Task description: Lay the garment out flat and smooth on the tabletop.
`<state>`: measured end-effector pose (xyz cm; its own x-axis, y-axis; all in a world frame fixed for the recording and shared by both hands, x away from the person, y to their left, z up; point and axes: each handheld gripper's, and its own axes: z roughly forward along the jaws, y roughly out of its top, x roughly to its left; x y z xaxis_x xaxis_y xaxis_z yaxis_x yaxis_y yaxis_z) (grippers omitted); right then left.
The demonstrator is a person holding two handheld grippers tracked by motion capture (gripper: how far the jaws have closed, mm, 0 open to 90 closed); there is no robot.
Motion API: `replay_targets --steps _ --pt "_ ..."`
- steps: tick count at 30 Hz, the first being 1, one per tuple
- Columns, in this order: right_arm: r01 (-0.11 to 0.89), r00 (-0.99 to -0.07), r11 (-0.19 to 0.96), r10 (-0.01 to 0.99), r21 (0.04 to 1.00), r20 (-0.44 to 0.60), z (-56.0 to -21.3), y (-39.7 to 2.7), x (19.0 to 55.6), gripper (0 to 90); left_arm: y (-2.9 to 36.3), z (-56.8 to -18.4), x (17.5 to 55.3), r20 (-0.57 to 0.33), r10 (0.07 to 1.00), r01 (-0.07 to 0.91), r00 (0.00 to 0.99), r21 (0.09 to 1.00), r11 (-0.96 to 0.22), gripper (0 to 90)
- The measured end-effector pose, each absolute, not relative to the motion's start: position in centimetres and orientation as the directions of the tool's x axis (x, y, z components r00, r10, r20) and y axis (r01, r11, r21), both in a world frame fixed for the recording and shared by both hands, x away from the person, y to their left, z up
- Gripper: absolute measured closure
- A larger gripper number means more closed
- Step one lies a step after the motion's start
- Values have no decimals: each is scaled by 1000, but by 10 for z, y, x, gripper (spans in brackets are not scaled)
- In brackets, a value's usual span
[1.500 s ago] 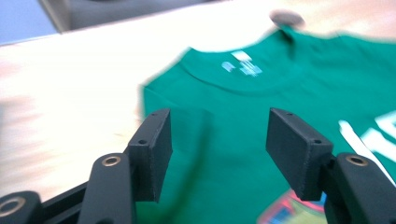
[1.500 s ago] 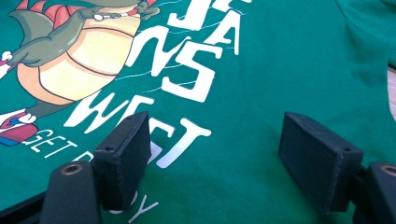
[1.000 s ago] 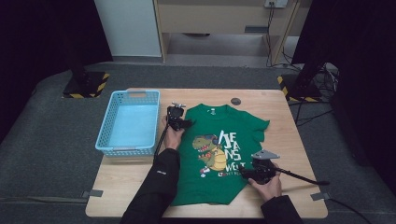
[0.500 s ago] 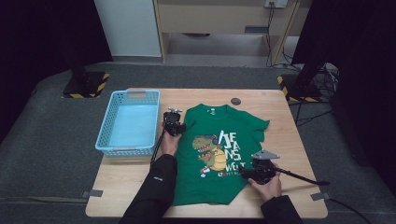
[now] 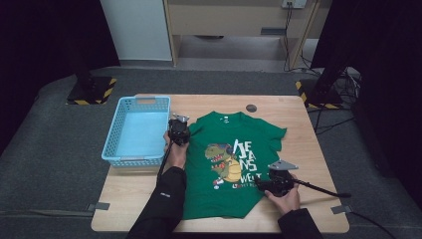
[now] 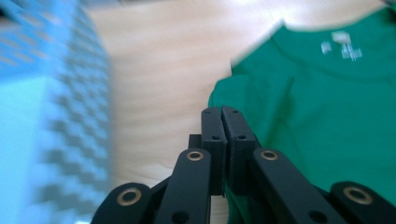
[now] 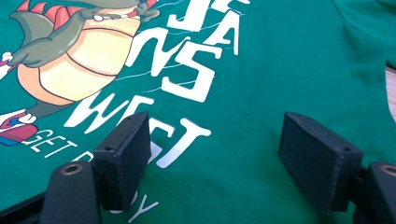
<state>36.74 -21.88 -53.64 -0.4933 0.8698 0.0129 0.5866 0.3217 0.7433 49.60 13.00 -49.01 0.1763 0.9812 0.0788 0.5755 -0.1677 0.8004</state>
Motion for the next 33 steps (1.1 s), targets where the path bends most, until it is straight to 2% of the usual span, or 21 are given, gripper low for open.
replay_targets --steps 1,3,4,5,6,9,11,16,21,23,25,30,33 --pt "587 -493 321 870 743 13 -536 -219 367 249 129 -487 493 99 983 568 157 805 -172 873" --pt "587 -493 321 870 743 13 -536 -219 367 249 126 -484 490 133 982 554 136 811 -186 799" --pt "587 -493 321 870 743 13 -536 -219 367 249 124 -483 490 144 982 559 122 808 -187 734" --pt "587 -493 321 870 743 13 -536 -219 367 248 123 -482 490 135 983 559 127 808 -184 683" --pt "587 -493 321 870 743 13 -536 -219 367 248 123 -482 491 121 983 562 136 808 -177 669" --pt "587 -493 321 870 743 13 -536 -219 367 249 118 -487 493 54 975 564 216 808 -170 611" --pt "587 -493 321 870 743 13 -536 -219 367 248 109 -494 500 2 949 576 315 795 -193 579" --pt "588 -493 322 870 742 13 -536 -219 367 248 93 -514 522 -72 924 630 376 751 -197 549" --pt "588 -494 323 869 742 13 -536 -219 368 248 91 -528 538 -103 933 679 345 714 -172 515" --pt "588 -495 324 869 741 13 -536 -219 368 248 94 -527 541 -92 942 681 323 714 -164 512" --pt "588 -496 325 868 741 13 -536 -219 368 248 100 -526 543 -39 958 689 285 703 -176 452" --pt "588 -496 324 868 741 13 -536 -219 368 248 119 -525 546 -18 974 701 226 697 -150 410" --pt "588 -496 324 868 741 13 -536 -219 368 248 120 -520 543 -5 976 676 218 722 -147 366"
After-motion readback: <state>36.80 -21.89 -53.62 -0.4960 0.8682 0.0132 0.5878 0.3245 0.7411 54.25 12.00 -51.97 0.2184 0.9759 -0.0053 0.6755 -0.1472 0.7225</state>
